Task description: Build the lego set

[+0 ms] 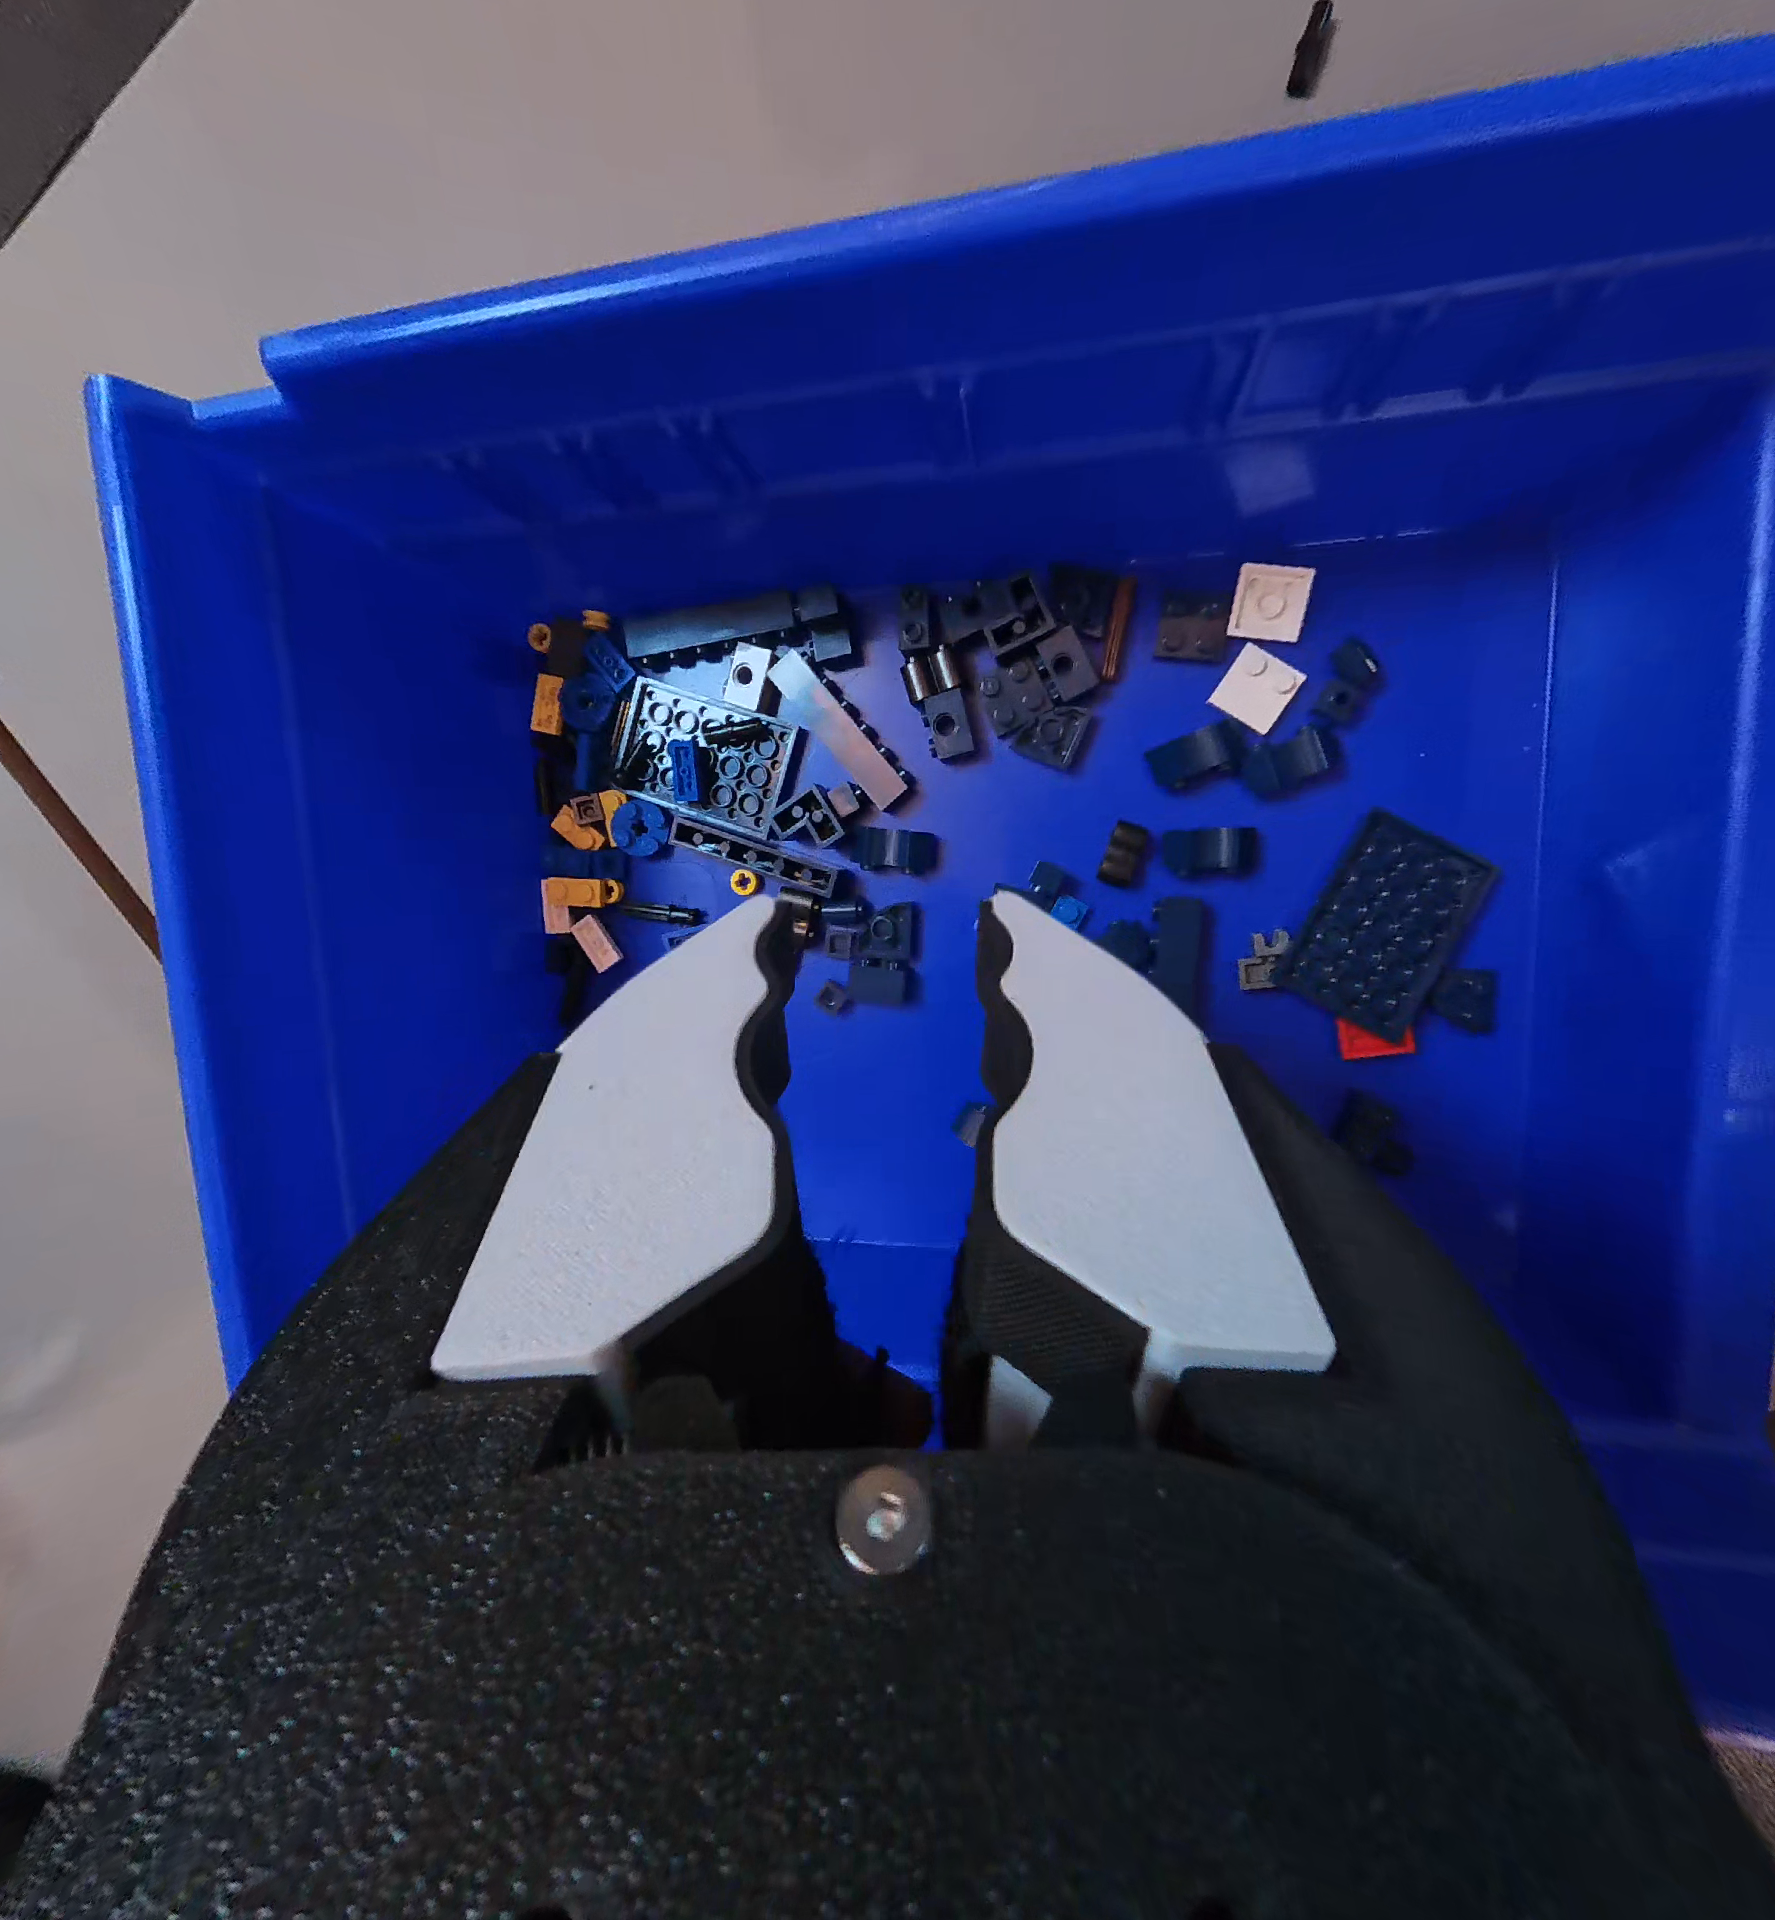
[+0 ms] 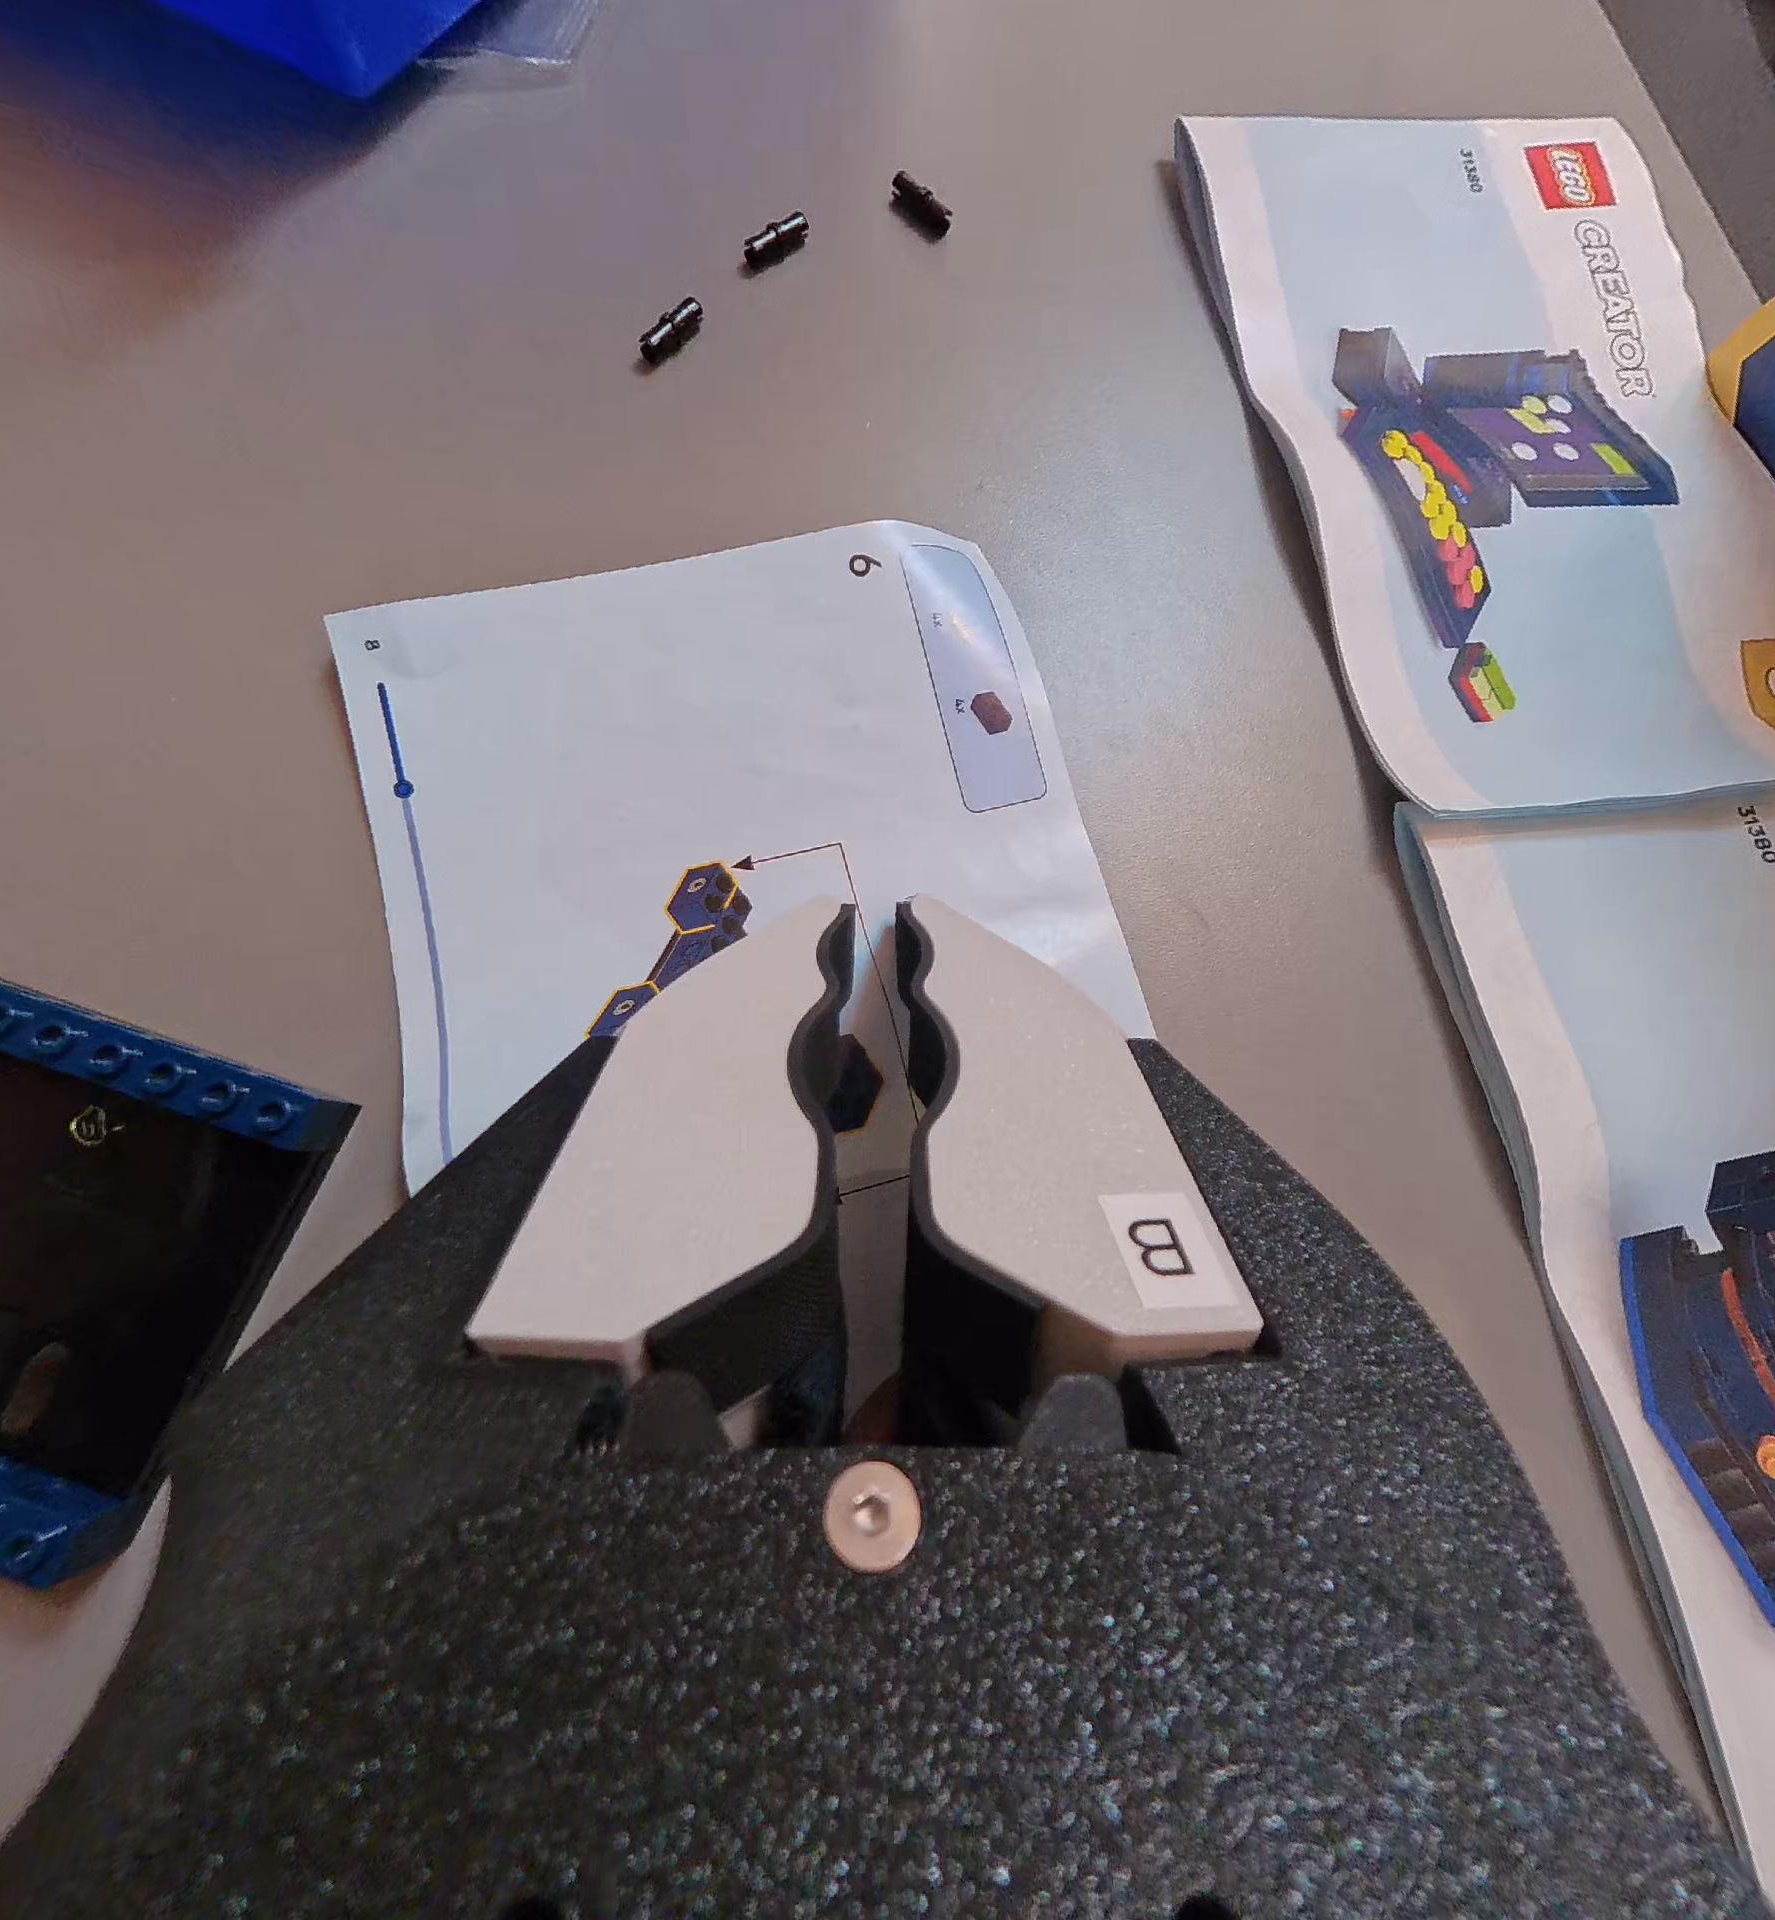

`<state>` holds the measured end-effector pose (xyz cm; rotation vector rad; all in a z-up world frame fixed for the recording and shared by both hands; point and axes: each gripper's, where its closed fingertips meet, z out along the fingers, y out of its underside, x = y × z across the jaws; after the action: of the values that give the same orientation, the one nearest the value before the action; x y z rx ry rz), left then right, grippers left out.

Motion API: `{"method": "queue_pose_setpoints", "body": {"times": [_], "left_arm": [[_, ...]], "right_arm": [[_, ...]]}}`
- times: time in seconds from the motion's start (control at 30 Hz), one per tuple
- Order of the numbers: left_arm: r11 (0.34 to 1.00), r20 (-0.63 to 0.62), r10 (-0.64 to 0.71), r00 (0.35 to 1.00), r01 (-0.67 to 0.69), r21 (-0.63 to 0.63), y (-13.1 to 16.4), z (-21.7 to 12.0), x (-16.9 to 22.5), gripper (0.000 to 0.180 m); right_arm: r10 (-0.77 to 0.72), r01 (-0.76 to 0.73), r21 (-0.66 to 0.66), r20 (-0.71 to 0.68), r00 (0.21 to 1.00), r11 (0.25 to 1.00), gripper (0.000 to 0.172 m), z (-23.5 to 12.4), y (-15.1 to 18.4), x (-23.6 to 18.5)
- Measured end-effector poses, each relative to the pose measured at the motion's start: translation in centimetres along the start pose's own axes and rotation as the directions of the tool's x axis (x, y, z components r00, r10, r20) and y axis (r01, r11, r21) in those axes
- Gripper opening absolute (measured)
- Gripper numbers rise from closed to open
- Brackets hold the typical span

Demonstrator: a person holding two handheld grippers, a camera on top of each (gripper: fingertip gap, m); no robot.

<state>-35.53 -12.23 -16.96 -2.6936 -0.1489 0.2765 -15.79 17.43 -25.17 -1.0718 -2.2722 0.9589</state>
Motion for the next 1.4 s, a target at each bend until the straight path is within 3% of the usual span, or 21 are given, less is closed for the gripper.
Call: {"method": "queue_pose_setpoints", "body": {"times": [0.2,0.7,0.83,0.97,1.17,1.4], "left_arm": [[0.999,0.074,-0.037,0.997,0.039,-0.032,1.0,-0.1,-1.6,0.035],[0.999,0.059,-0.008,0.998,0.011,-0.052,0.5,0.8,-1.7,0.037],[0.996,0.016,0.041,0.999,-0.040,-0.076,-0.2,3.0,-1.9,0.029],[0.987,-0.104,0.131,0.986,-0.140,-0.079,-1.2,6.2,-2.0,0.026],[0.967,-0.129,0.217,0.968,-0.231,-0.110,-0.8,8.3,-3.8,0.019],[0.976,-0.145,0.174,0.974,-0.190,-0.107,-0.6,8.9,-4.3,0.017]], "right_arm": [[0.000,0.000,0.000,0.000,1.000,1.000,0.007,0.0,0.0,0.0],[-0.003,0.003,0.000,-0.002,1.000,1.000,0.007,0.0,0.0,0.0],[-0.003,0.003,0.000,-0.002,1.000,1.000,0.007,0.0,0.0,0.0],[-0.009,0.009,0.000,-0.007,1.000,1.000,0.007,0.0,0.0,0.0],[-0.006,0.006,0.000,-0.005,1.000,1.000,0.007,0.0,0.0,0.0],[-0.009,0.009,0.000,-0.006,1.000,1.000,0.007,0.0,0.0,0.0]]}}
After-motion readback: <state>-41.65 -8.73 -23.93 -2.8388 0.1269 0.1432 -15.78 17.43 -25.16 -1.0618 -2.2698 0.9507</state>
